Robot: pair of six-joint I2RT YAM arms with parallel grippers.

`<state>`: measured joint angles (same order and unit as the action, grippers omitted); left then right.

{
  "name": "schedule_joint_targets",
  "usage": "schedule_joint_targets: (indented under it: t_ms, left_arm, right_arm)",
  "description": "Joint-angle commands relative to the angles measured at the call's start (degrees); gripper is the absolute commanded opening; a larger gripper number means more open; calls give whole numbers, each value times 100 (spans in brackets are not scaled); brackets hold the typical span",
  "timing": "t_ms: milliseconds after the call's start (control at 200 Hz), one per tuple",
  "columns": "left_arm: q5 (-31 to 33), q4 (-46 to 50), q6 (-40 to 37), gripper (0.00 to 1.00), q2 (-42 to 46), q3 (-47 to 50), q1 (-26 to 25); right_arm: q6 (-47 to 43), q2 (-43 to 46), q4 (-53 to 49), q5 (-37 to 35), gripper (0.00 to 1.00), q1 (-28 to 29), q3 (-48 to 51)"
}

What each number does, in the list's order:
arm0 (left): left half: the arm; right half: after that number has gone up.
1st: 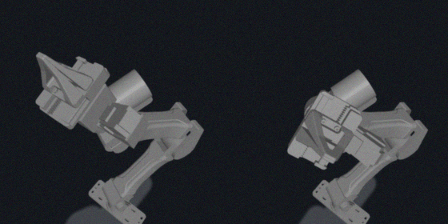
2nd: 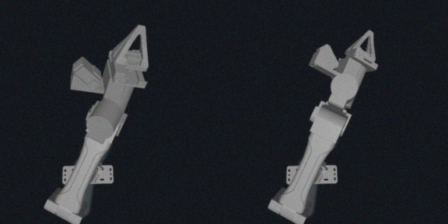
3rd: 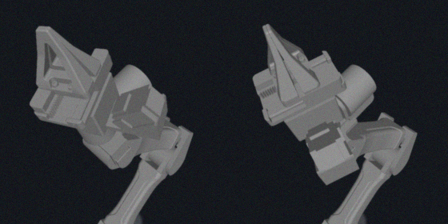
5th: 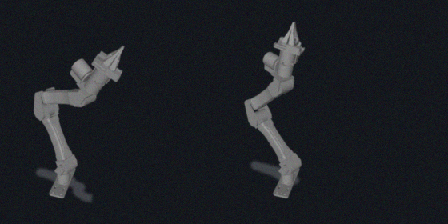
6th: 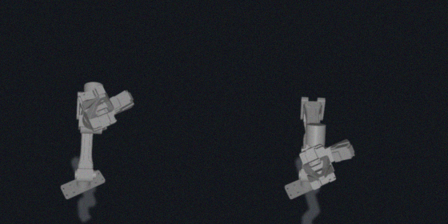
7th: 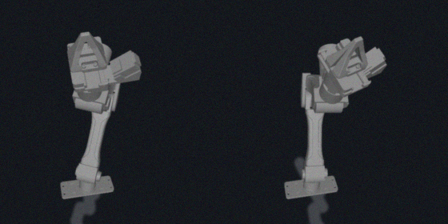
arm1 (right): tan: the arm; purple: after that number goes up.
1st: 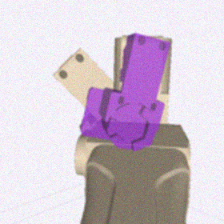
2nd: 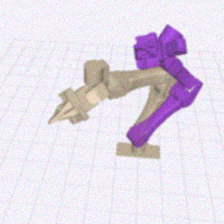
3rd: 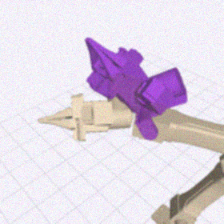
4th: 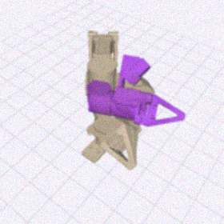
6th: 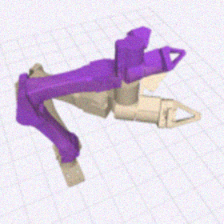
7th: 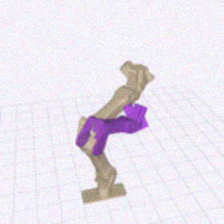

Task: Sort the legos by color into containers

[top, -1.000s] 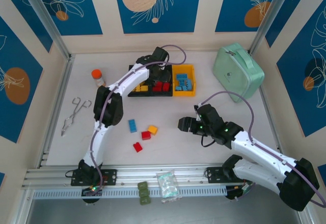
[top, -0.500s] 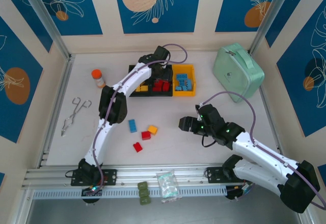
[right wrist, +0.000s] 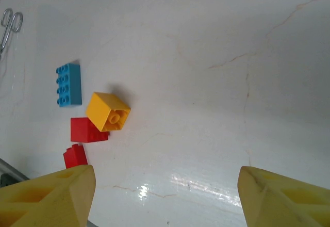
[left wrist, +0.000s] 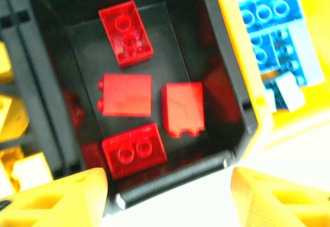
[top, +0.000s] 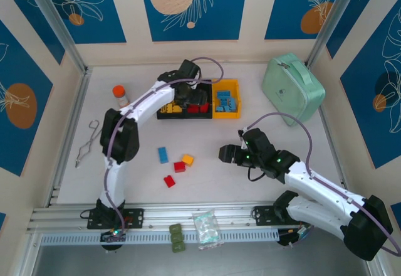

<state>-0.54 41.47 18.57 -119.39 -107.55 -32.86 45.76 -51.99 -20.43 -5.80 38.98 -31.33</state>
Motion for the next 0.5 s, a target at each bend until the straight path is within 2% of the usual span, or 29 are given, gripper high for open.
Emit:
schedule_joint_targets:
  t_ms: [0, 210, 490]
  left_arm:
    - [-175, -300, 85, 64, 763, 749, -68]
    - [-153, -421, 173, 66, 1912, 2376, -149]
    - [-107, -335, 500, 67, 3159, 4114, -464]
  right_arm:
    - [-414, -10, -45, 566, 73, -5, -122]
    - [-609, -27, -162, 1258, 73, 34, -24]
    - [-537, -73, -234, 1242, 73, 223, 132]
